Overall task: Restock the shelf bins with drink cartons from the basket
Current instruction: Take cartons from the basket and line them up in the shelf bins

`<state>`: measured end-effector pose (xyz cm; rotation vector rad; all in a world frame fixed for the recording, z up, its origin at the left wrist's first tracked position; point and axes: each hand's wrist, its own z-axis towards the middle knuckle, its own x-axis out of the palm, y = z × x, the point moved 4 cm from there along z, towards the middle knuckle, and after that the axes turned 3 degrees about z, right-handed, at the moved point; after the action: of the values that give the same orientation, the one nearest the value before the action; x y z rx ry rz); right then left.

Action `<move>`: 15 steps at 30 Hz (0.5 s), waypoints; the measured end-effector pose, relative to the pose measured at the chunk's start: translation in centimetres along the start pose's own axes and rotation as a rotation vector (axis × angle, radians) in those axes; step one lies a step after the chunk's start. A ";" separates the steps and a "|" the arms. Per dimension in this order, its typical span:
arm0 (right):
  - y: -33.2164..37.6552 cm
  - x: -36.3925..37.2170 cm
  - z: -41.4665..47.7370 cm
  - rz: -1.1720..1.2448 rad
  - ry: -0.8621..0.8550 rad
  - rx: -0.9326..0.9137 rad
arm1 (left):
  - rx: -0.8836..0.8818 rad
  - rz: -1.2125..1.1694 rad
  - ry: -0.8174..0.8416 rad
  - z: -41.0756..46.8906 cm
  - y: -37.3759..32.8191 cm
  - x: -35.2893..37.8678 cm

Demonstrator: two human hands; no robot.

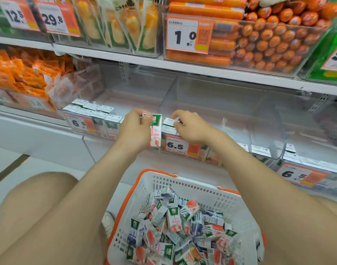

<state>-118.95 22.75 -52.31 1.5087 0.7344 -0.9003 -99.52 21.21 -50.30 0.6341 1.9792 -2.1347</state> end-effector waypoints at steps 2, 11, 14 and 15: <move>0.0 -0.4 -0.3 -0.032 0.028 -0.006 | -0.020 -0.045 0.025 0.0 0.5 -0.4; 8.7 -1.4 -4.1 0.135 -0.179 -0.385 | 0.144 -0.196 0.148 0.0 -0.5 -4.2; 10.2 -1.4 -3.6 0.137 -0.257 -0.385 | 0.187 -0.250 0.095 0.2 -0.6 -6.1; 10.8 -1.4 -3.2 0.171 -0.302 -0.376 | 0.181 -0.196 0.035 0.7 -0.1 -6.8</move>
<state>-110.04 24.62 -45.57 1.0570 0.5097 -0.7871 -93.62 19.44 -47.37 0.5265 1.9532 -2.4561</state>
